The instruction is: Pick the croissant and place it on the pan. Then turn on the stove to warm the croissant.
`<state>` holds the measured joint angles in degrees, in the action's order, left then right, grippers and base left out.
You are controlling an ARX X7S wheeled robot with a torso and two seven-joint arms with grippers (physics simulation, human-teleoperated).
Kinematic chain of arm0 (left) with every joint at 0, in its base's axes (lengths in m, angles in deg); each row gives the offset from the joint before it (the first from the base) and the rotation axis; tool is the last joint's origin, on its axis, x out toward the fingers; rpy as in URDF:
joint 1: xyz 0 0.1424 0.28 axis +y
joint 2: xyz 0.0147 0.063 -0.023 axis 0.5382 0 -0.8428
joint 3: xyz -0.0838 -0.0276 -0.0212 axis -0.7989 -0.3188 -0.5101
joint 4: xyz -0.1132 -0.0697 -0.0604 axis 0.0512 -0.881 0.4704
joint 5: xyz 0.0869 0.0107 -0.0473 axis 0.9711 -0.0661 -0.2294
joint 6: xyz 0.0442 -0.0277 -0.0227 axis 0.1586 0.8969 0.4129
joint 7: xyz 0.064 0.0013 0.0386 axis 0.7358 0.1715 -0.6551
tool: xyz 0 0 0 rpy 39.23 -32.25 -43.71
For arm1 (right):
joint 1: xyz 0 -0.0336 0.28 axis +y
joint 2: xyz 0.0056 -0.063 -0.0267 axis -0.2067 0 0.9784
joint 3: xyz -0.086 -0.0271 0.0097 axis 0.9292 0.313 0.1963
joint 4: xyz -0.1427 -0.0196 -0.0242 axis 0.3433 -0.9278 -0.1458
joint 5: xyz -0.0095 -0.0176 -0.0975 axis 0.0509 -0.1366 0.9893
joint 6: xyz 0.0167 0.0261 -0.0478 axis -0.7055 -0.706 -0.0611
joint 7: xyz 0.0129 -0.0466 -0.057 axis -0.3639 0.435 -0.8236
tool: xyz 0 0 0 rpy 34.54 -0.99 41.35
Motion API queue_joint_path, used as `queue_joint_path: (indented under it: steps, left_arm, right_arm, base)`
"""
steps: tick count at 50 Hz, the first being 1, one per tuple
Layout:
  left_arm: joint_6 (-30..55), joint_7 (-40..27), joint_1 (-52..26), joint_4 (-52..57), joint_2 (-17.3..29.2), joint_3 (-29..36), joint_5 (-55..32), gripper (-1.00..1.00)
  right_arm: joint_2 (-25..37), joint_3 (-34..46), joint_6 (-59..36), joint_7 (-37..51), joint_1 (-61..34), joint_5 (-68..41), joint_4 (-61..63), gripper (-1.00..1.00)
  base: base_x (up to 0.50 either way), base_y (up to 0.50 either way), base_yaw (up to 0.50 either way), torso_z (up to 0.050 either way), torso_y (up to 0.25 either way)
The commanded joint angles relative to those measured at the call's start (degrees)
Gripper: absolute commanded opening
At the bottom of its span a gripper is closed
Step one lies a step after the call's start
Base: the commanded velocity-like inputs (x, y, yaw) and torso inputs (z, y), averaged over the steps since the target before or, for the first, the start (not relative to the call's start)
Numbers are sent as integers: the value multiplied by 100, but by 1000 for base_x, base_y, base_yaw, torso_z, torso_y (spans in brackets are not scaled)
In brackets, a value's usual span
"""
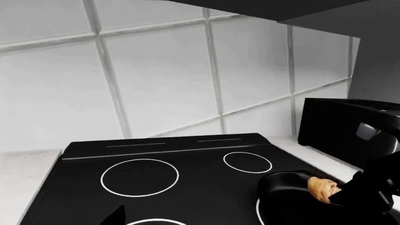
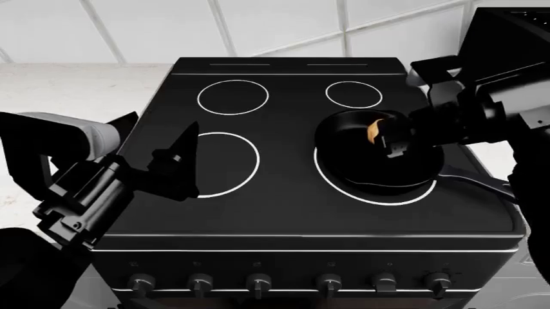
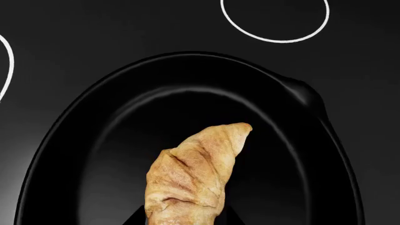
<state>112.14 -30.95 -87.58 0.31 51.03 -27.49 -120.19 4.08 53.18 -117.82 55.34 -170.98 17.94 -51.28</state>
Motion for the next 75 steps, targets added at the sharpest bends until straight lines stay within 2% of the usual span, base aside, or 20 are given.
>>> queue_joint_path:
  steps: [1,14,32,33,54,62,75]
  left_arm:
    - [-37,18,22,-61,4,34,39,100]
    - [-87,42,18,-98,10,50,41,100]
    - [-138,51,-20,-172,2,127,111,100]
    - [-141,51,-16,-175,3,127,111,100]
    - [-179,36,11,-196,31,158,112,100]
    - [-198,43,48,-160,52,141,59,100]
    - [-203,-33,110,-29,108,41,-134,100]
  right_arm:
    - [-488,294,372,-633,-124,392,-1031,-100]
    - [-607,173,361,-817,-66,729,-1206,-100]
    - [-659,-614,235,-1003,55,1668,-1213,-100]
    - [-663,-659,226,-1021,58,1727,-1213,100]
    - [-709,-1390,93,-1261,20,2625,-1155,100]
    - [73,-1746,-1311,-621,360,2206,1241,100]
    - [573,-2291,-2346,-74,640,1687,3216,100]
  base:
    - [0,0,0,0,0]
    - [0,0,0,0,0]
    - [0,0,0,0,0]
    - [0,0,0,0,0]
    - [0,0,0,0,0]
    - [0,0,0,0,0]
    - [0,0,0,0,0]
